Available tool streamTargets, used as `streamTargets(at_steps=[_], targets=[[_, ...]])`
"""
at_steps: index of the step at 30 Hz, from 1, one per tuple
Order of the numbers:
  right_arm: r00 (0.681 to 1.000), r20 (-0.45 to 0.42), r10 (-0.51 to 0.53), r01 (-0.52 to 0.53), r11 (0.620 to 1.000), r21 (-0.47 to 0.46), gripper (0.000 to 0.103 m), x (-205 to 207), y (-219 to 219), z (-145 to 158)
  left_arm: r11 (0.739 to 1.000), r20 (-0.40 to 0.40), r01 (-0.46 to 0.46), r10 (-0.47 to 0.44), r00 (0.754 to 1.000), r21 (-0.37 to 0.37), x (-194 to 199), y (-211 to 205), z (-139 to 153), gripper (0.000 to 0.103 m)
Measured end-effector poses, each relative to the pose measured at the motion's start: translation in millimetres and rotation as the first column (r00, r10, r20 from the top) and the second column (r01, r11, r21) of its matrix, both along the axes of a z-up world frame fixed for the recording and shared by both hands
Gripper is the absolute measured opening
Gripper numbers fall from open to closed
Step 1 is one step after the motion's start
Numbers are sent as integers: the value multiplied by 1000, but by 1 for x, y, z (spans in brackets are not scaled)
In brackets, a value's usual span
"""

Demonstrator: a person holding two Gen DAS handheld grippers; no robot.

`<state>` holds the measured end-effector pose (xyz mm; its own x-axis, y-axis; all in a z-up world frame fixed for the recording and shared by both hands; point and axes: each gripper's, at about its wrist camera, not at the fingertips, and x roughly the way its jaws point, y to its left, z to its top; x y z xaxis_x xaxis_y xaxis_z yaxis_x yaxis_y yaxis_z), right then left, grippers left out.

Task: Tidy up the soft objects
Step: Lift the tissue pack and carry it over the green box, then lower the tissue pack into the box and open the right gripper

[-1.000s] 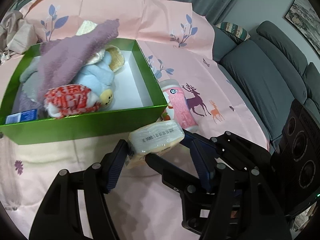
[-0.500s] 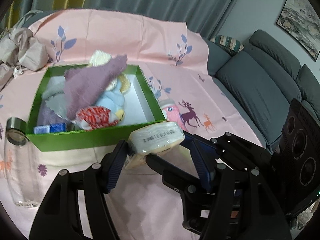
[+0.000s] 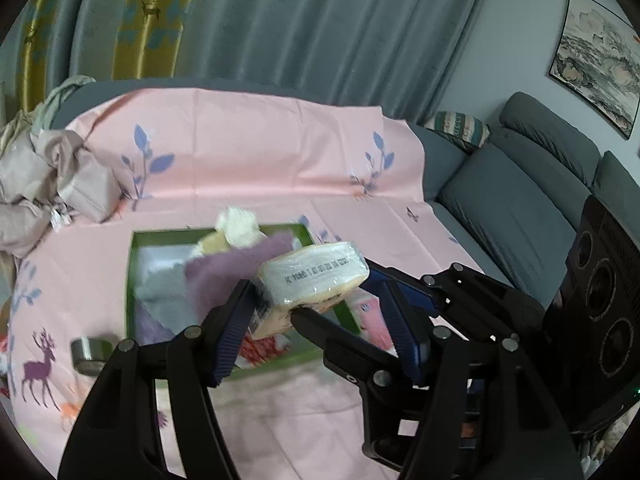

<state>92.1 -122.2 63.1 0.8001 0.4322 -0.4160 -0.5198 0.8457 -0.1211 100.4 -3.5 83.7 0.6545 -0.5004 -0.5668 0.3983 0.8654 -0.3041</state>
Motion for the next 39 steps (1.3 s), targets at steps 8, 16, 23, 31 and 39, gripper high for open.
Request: streamTargets(at_steps=[8,16,23,31,39], targets=[[999,-27,41,-41,999,-5,40,32,31,-7,999,-36,-52,51,998,-15,30,32,-17,62],[993,-109,52,-55,998,-26,40,64,53,-36,996,-121,-79,74,990,-37,59,49,-50,62],[985,-168,39,-45,999,-26,40,86,55,-55,995,-173,-85,77,982,-43,78,52,-69,62],[969,-247,10,-10,1000,-1,40,112,54,-67,994,-205,-100,91,975,-36,97,49,-79,62],[949,-314,-10,20,999,28,40,132,54,-77,992,-216,-128,127,968,11,107,46,-88,62]])
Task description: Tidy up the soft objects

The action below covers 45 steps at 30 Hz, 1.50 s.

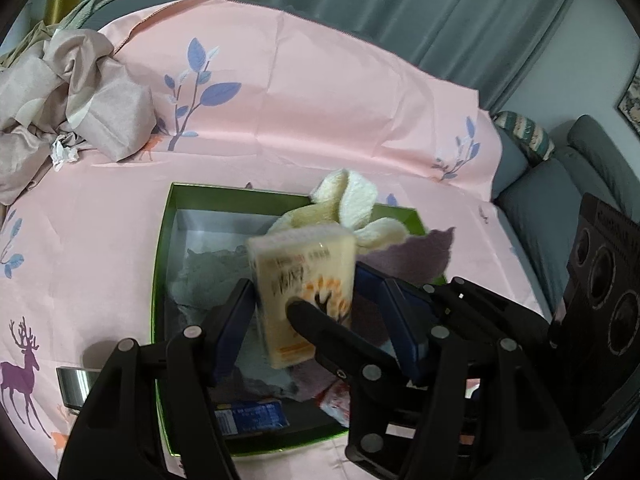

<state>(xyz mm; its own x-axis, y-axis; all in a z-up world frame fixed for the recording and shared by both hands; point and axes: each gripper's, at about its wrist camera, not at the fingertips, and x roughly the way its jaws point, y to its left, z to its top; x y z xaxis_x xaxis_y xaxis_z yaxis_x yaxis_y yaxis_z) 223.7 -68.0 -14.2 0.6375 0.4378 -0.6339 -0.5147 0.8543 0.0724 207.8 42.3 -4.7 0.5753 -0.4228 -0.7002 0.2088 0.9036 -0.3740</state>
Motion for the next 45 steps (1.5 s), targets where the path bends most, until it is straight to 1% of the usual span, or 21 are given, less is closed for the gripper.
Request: streamTargets(at_steps=[3,7,9,10,11,13,15,18,21,22,23,24,26,28,32,34,36,39,42,45], targets=[[1000,-14,-7,7,1000,-3,40,2,1,-5,1000,-14,-10,10,1000,3,2,3,-5,62],[1000,-21,-6,6,1000,0,40,1,1,-7,1000,-23,-18,18,1000,1,1,5,-8,66],[1000,-17,-11,10,1000,-13,41,0,1,-7,1000,-33,-25,25,999,8,1,5,-10,74],[1000,-16,-17,16,1000,-26,44,-1,2,-8,1000,-38,-28,28,999,9,0,6,-10,77],[1000,-13,-24,23,999,-37,45,-1,1,-8,1000,-39,-30,30,999,8,-1,7,-10,81],[999,-3,-32,32,998,-57,45,-4,0,-8,999,-32,-36,37,999,19,-5,8,-9,83],[999,5,-36,36,997,-64,45,-7,-3,-7,999,-31,-38,39,999,29,-8,8,-7,89],[999,19,-44,45,996,-79,49,-14,-6,-4,999,-29,-32,34,999,40,-13,8,-4,90],[998,37,-58,61,993,-105,50,-21,-10,-2,995,-13,-41,42,999,87,-20,5,1,91],[997,38,-65,69,992,-109,50,-23,-12,-2,994,-6,-42,43,999,98,-22,5,3,93],[997,36,-72,76,991,-109,51,-25,-14,-1,993,0,-46,47,999,106,-24,6,5,101],[996,34,-81,84,991,-108,51,-28,-18,0,992,9,-55,54,998,115,-27,8,7,102],[994,35,-104,107,988,-107,52,-32,-26,1,990,22,-63,60,998,128,-33,10,10,102],[990,40,-132,135,985,-103,57,-37,-35,4,988,21,-67,65,998,137,-38,11,12,102],[983,37,-181,184,980,-76,63,-46,-51,11,983,14,-68,67,998,170,-49,8,13,102],[978,32,-207,209,976,-61,72,-51,-59,15,982,2,-66,67,998,178,-54,8,12,102],[975,15,-224,224,974,-40,75,-55,-66,17,981,-11,-68,72,997,180,-59,8,12,102],[970,-11,-242,242,970,-19,76,-60,-73,20,978,-25,-70,76,997,197,-66,7,14,102],[967,-29,-253,252,968,-12,76,-65,-77,23,966,-32,-72,82,996,248,-72,5,16,102],[964,-43,-264,264,964,-18,77,-69,-80,26,964,-36,-83,95,995,254,-78,6,22,102]])
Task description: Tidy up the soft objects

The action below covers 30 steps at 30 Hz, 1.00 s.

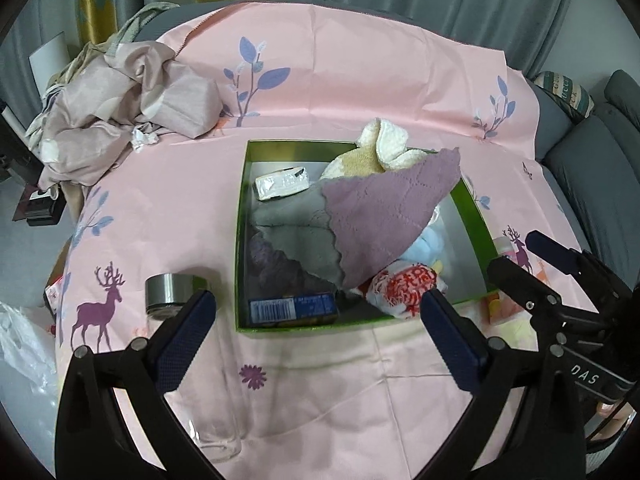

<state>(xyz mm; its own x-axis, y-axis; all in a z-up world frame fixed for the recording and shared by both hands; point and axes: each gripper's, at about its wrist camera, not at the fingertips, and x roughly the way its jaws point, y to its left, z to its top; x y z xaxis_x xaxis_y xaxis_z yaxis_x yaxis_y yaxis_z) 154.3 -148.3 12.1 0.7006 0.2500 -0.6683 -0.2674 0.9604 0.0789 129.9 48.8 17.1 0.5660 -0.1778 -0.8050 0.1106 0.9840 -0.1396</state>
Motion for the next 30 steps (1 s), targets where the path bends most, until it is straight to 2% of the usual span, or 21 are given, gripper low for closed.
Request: streamTargets(at_steps=[6,15,25,30], targets=[[1000,-16,-23,23,1000,-5,77,-8,-3,5,999,-46,-28,30,998,39,-6,-6,1,102],[999,-21,-42,42,999,-5,77,-12,-8,8,999,-80,-44,44,996,6,-11,-8,3,102],[996,-74,-54,55,998,9,77,-5,-12,7,996,-96,-76,80,992,45,-8,-8,3,102],[994,-86,-62,64,998,13,77,-2,-14,4,996,-122,-82,86,989,39,-6,-7,-2,102]])
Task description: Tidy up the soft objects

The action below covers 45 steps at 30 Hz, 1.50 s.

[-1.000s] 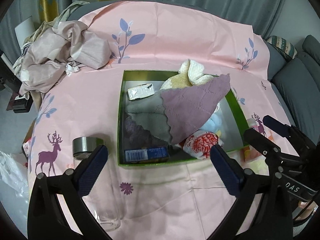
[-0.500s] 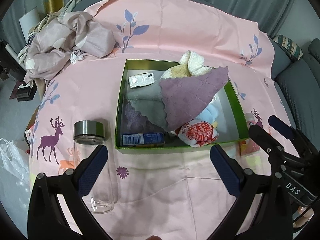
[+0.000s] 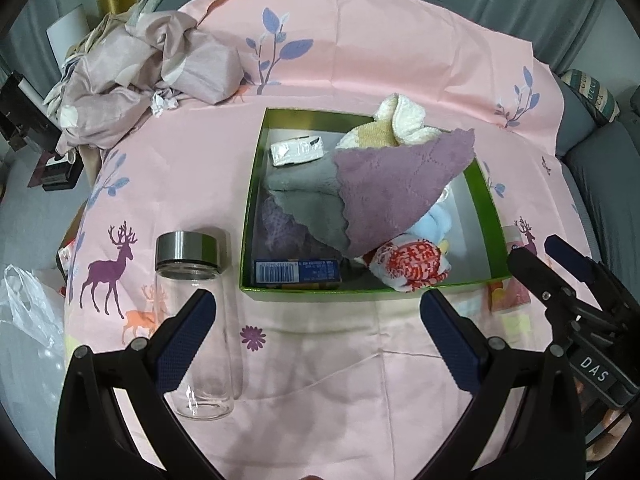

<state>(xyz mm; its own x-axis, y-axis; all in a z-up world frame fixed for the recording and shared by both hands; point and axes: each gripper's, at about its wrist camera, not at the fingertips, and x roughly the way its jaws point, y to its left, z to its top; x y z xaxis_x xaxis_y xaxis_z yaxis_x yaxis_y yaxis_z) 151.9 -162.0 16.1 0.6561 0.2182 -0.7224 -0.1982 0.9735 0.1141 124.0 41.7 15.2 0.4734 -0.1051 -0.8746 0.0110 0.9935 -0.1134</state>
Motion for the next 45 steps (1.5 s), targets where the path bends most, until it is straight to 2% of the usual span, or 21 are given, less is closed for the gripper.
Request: streamTargets(at_steps=[15,45], targets=[[1000,-16,-8,8,1000,-7,77,5,-3,-6,999,-9,-9,10,1000,44,3,-4,-5,102],[1000,-15,-4,4,1000,-10,77,5,-2,-7,998,-10,8,-7,1000,60,3,-10,-7,102]])
